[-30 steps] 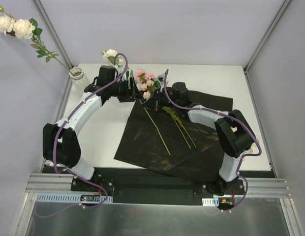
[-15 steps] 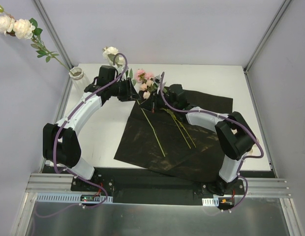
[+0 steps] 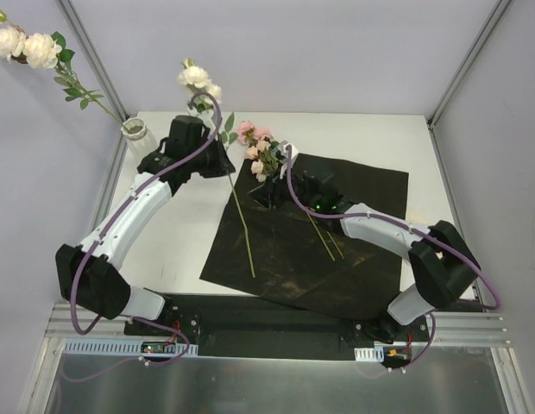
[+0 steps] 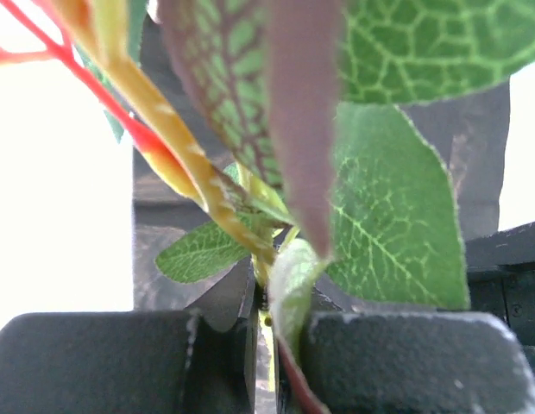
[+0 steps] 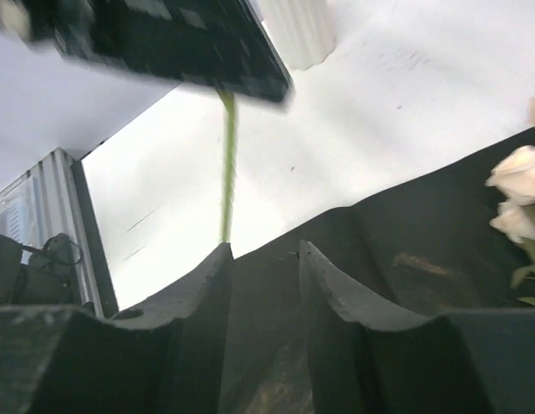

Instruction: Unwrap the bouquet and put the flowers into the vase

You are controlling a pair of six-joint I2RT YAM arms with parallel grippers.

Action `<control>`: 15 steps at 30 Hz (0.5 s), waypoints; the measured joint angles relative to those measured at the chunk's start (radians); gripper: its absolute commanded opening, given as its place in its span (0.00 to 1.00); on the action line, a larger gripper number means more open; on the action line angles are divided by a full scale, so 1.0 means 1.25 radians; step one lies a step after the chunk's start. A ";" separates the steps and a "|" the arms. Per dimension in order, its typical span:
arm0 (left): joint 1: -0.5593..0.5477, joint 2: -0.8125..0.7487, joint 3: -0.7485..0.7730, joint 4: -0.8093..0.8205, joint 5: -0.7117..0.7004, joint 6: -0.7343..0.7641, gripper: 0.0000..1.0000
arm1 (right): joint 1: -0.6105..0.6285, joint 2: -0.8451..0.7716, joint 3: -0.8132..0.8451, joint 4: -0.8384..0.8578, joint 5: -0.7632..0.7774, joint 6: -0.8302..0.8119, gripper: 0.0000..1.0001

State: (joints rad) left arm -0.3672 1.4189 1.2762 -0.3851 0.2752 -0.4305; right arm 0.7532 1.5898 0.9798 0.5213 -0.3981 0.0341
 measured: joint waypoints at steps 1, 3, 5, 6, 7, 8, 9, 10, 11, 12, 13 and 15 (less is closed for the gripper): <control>0.002 -0.017 0.026 -0.031 -0.040 0.012 0.00 | -0.002 -0.023 -0.013 0.000 0.010 -0.012 0.40; 0.002 -0.050 0.089 -0.067 -0.123 0.034 0.00 | -0.008 -0.063 -0.034 0.002 0.028 -0.031 0.39; 0.002 -0.080 0.158 -0.090 -0.205 0.058 0.00 | -0.015 -0.088 -0.045 0.004 0.044 -0.046 0.40; 0.002 -0.095 0.204 -0.099 -0.260 0.074 0.00 | -0.022 -0.099 -0.050 0.004 0.053 -0.054 0.40; 0.002 -0.107 0.248 -0.106 -0.307 0.091 0.00 | -0.026 -0.102 -0.052 0.004 0.059 -0.059 0.40; 0.002 -0.117 0.294 -0.107 -0.356 0.109 0.00 | -0.032 -0.103 -0.052 0.004 0.065 -0.064 0.40; 0.002 -0.124 0.331 -0.107 -0.399 0.122 0.00 | -0.038 -0.103 -0.053 0.002 0.070 -0.067 0.40; 0.002 -0.126 0.380 -0.109 -0.453 0.139 0.00 | -0.045 -0.102 -0.055 0.000 0.073 -0.070 0.40; 0.002 -0.127 0.427 -0.105 -0.506 0.158 0.00 | -0.051 -0.102 -0.057 -0.003 0.076 -0.072 0.40; 0.003 -0.126 0.470 -0.101 -0.559 0.178 0.00 | -0.057 -0.101 -0.058 -0.005 0.077 -0.073 0.40; 0.008 -0.121 0.508 -0.097 -0.606 0.194 0.00 | -0.063 -0.099 -0.058 -0.006 0.078 -0.075 0.40; 0.029 -0.108 0.578 -0.084 -0.687 0.220 0.00 | -0.073 -0.095 -0.058 -0.010 0.079 -0.077 0.40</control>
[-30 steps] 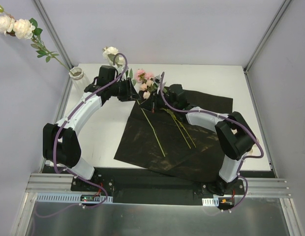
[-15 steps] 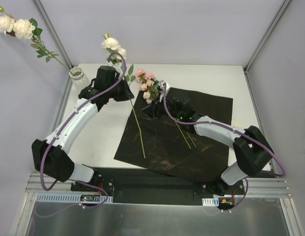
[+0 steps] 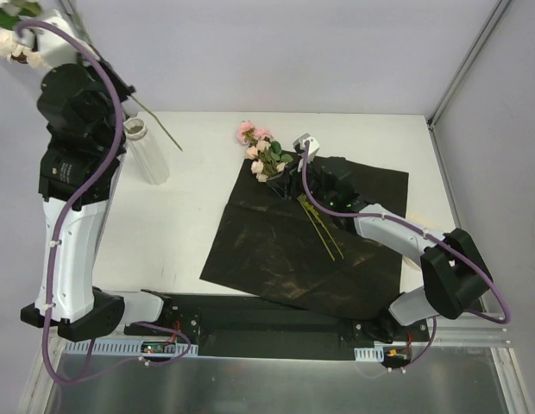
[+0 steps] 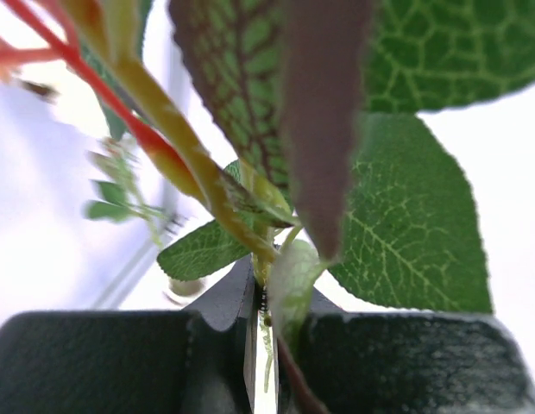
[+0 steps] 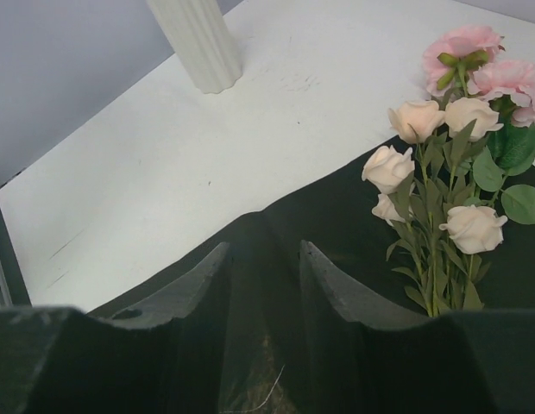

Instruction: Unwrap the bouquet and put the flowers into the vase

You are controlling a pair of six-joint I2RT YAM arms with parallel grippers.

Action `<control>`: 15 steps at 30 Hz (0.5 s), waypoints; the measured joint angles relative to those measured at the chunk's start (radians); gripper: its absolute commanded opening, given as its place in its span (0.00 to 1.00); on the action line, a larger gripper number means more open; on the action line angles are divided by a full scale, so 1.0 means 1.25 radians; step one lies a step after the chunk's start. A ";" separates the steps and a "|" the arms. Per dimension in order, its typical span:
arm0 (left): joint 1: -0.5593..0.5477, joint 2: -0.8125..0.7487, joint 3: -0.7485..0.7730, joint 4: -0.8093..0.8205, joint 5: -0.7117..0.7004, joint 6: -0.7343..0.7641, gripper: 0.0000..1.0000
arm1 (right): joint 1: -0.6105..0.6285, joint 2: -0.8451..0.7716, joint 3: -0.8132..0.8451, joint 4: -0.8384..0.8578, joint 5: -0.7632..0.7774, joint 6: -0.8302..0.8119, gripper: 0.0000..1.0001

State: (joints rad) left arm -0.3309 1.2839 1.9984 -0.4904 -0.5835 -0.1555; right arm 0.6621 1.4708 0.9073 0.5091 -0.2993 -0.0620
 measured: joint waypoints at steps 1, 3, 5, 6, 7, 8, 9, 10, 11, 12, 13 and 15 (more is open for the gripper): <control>0.018 0.010 0.034 0.010 -0.044 0.013 0.00 | -0.005 0.002 0.000 0.000 0.000 0.000 0.40; 0.047 0.028 0.063 0.038 -0.105 0.029 0.00 | -0.013 0.006 0.000 0.000 -0.001 0.000 0.40; 0.073 0.050 0.081 0.074 -0.161 0.046 0.00 | -0.020 0.013 0.000 0.000 -0.003 0.001 0.40; 0.079 0.063 0.085 0.098 -0.188 0.061 0.00 | -0.024 0.017 0.000 -0.001 -0.004 0.001 0.40; 0.083 0.079 0.087 0.125 -0.210 0.078 0.00 | -0.027 0.021 0.000 -0.001 -0.005 0.001 0.40; 0.084 0.097 0.089 0.154 -0.231 0.096 0.00 | -0.031 0.025 0.000 -0.001 -0.006 0.002 0.40; 0.089 0.115 0.089 0.180 -0.246 0.115 0.00 | -0.034 0.028 0.000 -0.002 -0.009 0.002 0.40; 0.090 0.136 0.089 0.205 -0.256 0.130 0.00 | -0.036 0.031 0.000 -0.002 -0.011 0.002 0.40; 0.094 0.152 0.089 0.224 -0.264 0.142 0.00 | -0.038 0.034 0.000 -0.003 -0.013 0.004 0.40; 0.096 0.175 0.088 0.247 -0.276 0.162 0.00 | -0.040 0.036 0.000 -0.004 -0.016 0.005 0.40; 0.099 0.190 0.088 0.260 -0.282 0.175 0.00 | -0.041 0.037 0.000 -0.006 -0.018 0.005 0.40; 0.104 0.221 0.088 0.292 -0.297 0.201 0.00 | -0.042 0.038 0.000 -0.010 -0.021 0.006 0.39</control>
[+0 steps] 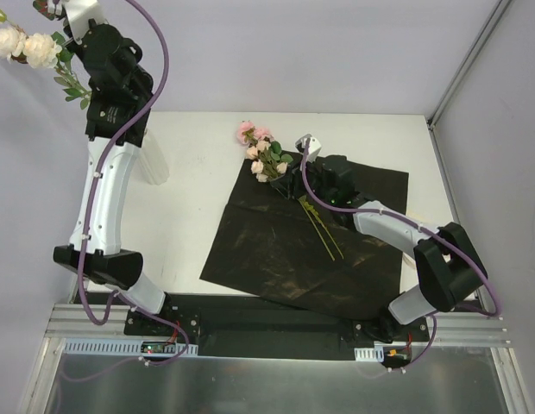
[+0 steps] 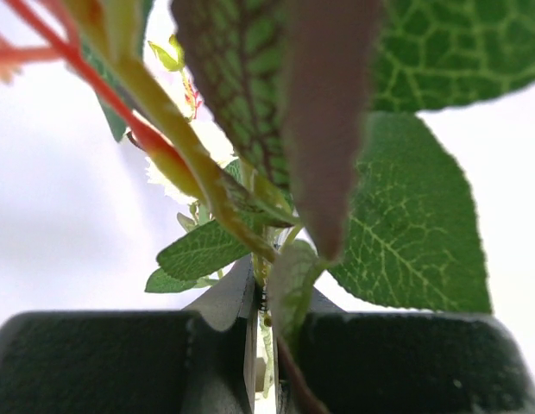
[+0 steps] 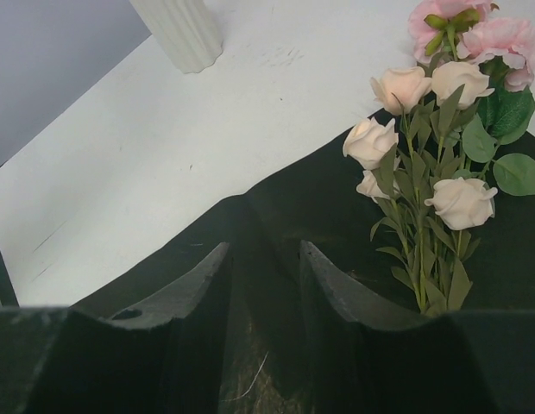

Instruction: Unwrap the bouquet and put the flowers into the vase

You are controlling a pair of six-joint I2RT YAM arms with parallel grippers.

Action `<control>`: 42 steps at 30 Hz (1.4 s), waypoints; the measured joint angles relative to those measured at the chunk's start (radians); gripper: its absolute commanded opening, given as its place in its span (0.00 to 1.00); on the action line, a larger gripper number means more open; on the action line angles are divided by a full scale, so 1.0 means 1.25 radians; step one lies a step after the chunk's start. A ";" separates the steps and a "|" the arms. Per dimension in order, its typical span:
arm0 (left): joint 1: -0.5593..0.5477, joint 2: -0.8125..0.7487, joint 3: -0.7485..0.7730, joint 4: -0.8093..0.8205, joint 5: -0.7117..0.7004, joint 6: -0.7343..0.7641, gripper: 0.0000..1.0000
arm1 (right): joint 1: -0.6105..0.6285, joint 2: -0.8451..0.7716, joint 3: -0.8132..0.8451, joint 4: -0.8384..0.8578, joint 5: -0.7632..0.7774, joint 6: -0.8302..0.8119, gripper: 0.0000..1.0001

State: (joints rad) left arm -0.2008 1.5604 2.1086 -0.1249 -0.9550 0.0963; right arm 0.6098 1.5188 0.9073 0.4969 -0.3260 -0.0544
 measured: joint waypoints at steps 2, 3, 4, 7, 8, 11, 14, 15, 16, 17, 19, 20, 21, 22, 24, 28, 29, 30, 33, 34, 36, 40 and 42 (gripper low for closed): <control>0.002 0.027 0.000 0.041 -0.007 0.030 0.00 | -0.002 0.002 0.001 -0.002 -0.004 0.001 0.39; 0.005 0.035 0.000 0.059 -0.012 0.045 0.00 | -0.002 0.005 0.002 -0.002 -0.006 0.001 0.39; 0.005 0.044 0.000 0.078 -0.015 0.062 0.00 | -0.002 0.008 0.003 -0.004 -0.008 0.002 0.40; 0.005 0.054 0.000 0.125 -0.017 0.099 0.00 | -0.004 0.023 0.010 -0.013 -0.014 0.002 0.39; 0.005 0.054 0.000 0.140 -0.018 0.108 0.00 | -0.004 0.029 0.014 -0.016 -0.016 0.002 0.40; 0.005 0.054 0.000 0.178 -0.020 0.129 0.00 | -0.004 0.043 0.023 -0.026 -0.019 0.002 0.40; 0.005 0.055 -0.001 0.198 -0.028 0.142 0.00 | -0.005 0.051 0.030 -0.036 -0.021 0.002 0.40; 0.005 0.056 -0.003 0.204 -0.034 0.144 0.00 | -0.006 0.051 0.030 -0.037 -0.022 0.002 0.39; 0.005 0.056 -0.007 0.209 -0.039 0.146 0.00 | -0.006 0.051 0.031 -0.038 -0.022 0.002 0.39; 0.005 0.057 -0.009 0.213 -0.043 0.146 0.00 | -0.006 0.052 0.034 -0.041 -0.022 0.002 0.40; 0.005 0.062 -0.015 0.217 -0.054 0.148 0.00 | -0.007 0.053 0.042 -0.052 -0.021 0.001 0.39; 0.005 0.063 -0.022 0.219 -0.061 0.148 0.00 | -0.008 0.054 0.046 -0.056 -0.021 0.001 0.39; 0.005 0.064 -0.030 0.219 -0.065 0.148 0.00 | -0.008 0.055 0.051 -0.061 -0.021 0.001 0.40; 0.005 0.064 -0.041 0.221 -0.068 0.147 0.00 | -0.008 0.056 0.053 -0.063 -0.021 0.000 0.39; 0.009 0.064 -0.064 0.222 -0.079 0.147 0.00 | -0.008 0.058 0.058 -0.068 -0.021 0.000 0.39; 0.016 0.067 -0.121 0.222 -0.089 0.140 0.00 | -0.009 0.063 0.060 -0.078 -0.021 -0.001 0.39; 0.017 0.069 -0.133 0.222 -0.094 0.137 0.00 | -0.009 0.065 0.061 -0.081 -0.021 -0.002 0.40; 0.021 0.072 -0.143 0.222 -0.097 0.132 0.01 | -0.009 0.066 0.061 -0.083 -0.021 -0.002 0.39; 0.021 0.085 -0.159 0.222 -0.103 0.121 0.04 | -0.009 0.067 0.061 -0.085 -0.021 -0.002 0.40; 0.021 0.089 -0.164 0.223 -0.103 0.117 0.05 | -0.009 0.067 0.063 -0.087 -0.021 -0.002 0.39; 0.021 0.096 -0.181 0.223 -0.103 0.107 0.06 | -0.009 0.068 0.066 -0.090 -0.021 -0.002 0.40; 0.021 0.097 -0.243 0.223 -0.103 0.072 0.08 | -0.009 0.070 0.070 -0.094 -0.021 -0.005 0.40; 0.021 0.096 -0.281 0.222 -0.104 0.051 0.09 | -0.009 0.072 0.070 -0.096 -0.021 -0.006 0.40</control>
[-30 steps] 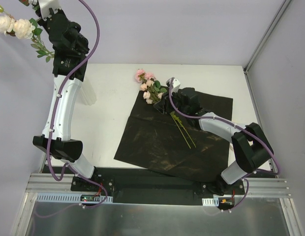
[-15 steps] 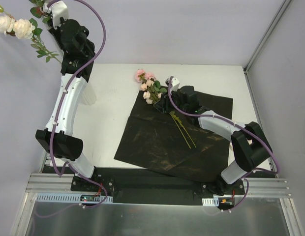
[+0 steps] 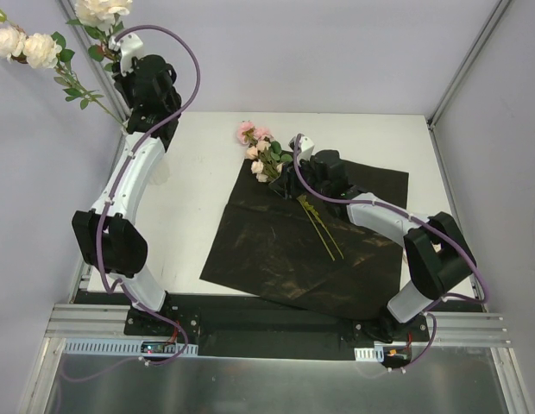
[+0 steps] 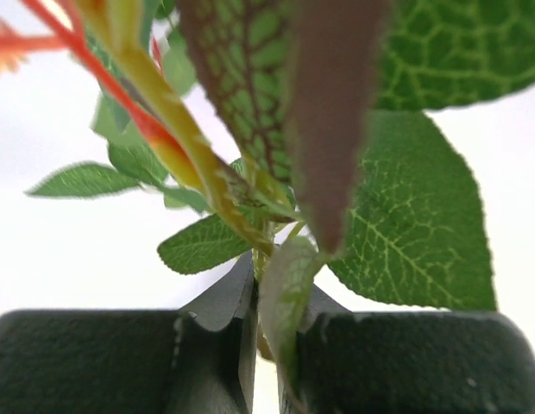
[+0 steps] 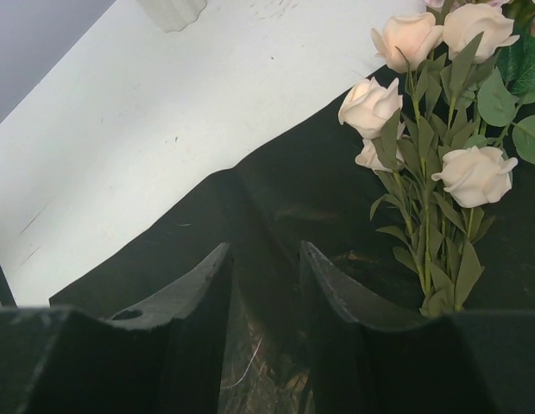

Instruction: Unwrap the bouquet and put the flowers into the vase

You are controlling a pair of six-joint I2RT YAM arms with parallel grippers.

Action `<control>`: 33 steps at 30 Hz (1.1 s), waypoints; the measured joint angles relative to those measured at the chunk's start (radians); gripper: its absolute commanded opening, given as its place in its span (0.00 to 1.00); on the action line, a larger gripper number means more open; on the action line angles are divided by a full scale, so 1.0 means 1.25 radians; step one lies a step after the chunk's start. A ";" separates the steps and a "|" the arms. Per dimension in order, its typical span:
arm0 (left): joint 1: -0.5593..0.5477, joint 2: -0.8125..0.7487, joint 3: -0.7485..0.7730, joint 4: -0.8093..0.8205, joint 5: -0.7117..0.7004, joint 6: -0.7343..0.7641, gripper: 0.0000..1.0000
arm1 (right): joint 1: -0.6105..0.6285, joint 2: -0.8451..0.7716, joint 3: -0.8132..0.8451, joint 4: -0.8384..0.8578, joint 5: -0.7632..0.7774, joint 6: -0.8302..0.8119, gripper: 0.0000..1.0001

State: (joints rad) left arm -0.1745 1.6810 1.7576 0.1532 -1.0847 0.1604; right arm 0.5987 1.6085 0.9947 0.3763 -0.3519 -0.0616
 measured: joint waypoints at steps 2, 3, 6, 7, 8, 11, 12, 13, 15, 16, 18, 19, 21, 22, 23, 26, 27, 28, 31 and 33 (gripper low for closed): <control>0.004 0.000 -0.040 -0.003 0.001 -0.021 0.10 | 0.000 0.003 0.000 -0.001 0.000 0.000 0.40; 0.005 0.000 -0.056 -0.003 0.001 -0.030 0.11 | 0.000 0.004 0.000 -0.004 0.000 0.000 0.39; 0.010 0.000 -0.095 -0.007 0.001 -0.053 0.22 | 0.000 0.005 0.000 -0.011 0.000 -0.002 0.40; 0.010 0.000 -0.106 -0.007 0.000 -0.059 0.31 | 0.000 0.005 0.000 -0.012 0.000 -0.002 0.39; 0.010 -0.001 -0.117 -0.007 0.000 -0.065 0.39 | 0.000 0.005 0.000 -0.012 0.000 -0.002 0.39; 0.015 -0.004 -0.151 -0.012 0.004 -0.083 0.82 | 0.000 0.005 0.000 -0.013 0.000 -0.002 0.39; 0.016 -0.007 -0.162 -0.016 0.009 -0.090 0.90 | 0.000 0.005 0.000 -0.014 0.000 -0.002 0.39; 0.016 -0.013 -0.175 -0.026 0.016 -0.100 0.95 | 0.000 0.006 0.001 -0.015 0.000 -0.002 0.40; 0.015 -0.033 -0.205 -0.042 0.042 -0.128 0.99 | 0.000 0.007 0.004 -0.019 0.000 -0.002 0.39; 0.016 -0.044 -0.217 -0.051 0.050 -0.140 0.99 | 0.000 0.008 0.006 -0.021 0.000 -0.002 0.40; 0.015 -0.078 -0.242 -0.081 0.080 -0.168 0.99 | 0.000 0.009 0.010 -0.025 0.001 -0.003 0.39; 0.015 -0.097 -0.250 -0.101 0.097 -0.184 0.99 | 0.000 0.009 0.012 -0.027 0.001 -0.004 0.39; 0.015 -0.140 -0.258 -0.151 0.139 -0.222 0.99 | 0.000 0.011 0.014 -0.030 0.003 -0.007 0.40; 0.015 -0.165 -0.263 -0.176 0.172 -0.243 0.99 | 0.000 0.012 0.014 -0.032 0.003 -0.009 0.39; 0.015 -0.188 -0.268 -0.194 0.197 -0.259 0.99 | 0.000 0.013 0.014 -0.034 0.004 -0.010 0.39; 0.015 -0.290 -0.307 -0.253 0.312 -0.316 0.99 | 0.000 0.019 0.024 -0.056 0.013 -0.020 0.39; 0.016 -0.330 -0.327 -0.267 0.368 -0.338 0.99 | 0.000 0.021 0.031 -0.071 0.021 -0.024 0.40; 0.016 -0.362 -0.342 -0.279 0.419 -0.355 0.99 | 0.000 0.022 0.036 -0.081 0.028 -0.027 0.40; 0.016 -0.422 -0.379 -0.301 0.576 -0.404 0.93 | 0.000 0.025 0.055 -0.115 0.061 -0.038 0.40; 0.015 -0.416 -0.385 -0.310 0.695 -0.431 0.92 | -0.002 0.027 0.070 -0.146 0.089 -0.047 0.40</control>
State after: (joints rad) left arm -0.1555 1.1606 1.2758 -0.2340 -0.2161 -0.3786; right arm 0.5957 1.6428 1.0821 0.1932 -0.2401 -0.1200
